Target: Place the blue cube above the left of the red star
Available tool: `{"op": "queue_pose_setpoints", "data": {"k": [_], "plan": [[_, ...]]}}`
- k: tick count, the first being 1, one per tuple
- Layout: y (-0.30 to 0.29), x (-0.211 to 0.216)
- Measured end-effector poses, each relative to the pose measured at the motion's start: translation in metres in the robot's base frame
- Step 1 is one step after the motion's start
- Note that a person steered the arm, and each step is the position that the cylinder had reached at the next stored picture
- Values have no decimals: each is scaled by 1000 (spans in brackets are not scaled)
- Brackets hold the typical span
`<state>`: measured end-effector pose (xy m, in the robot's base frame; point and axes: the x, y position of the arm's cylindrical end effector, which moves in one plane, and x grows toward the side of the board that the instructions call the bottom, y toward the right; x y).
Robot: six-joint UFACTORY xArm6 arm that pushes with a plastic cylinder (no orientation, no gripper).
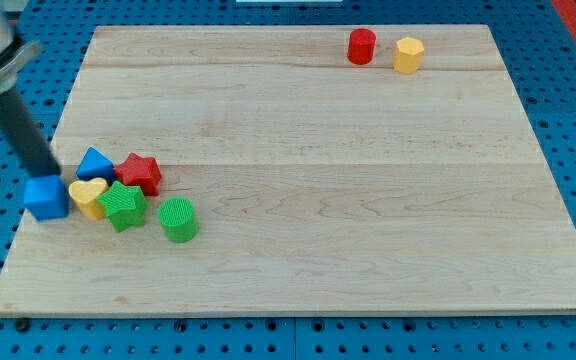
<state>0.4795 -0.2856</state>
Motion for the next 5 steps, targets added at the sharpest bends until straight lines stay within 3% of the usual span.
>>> {"op": "queue_pose_setpoints", "data": {"k": [1,3,4,5], "plan": [[-19,20],[8,95],[34,79],[14,12]]}}
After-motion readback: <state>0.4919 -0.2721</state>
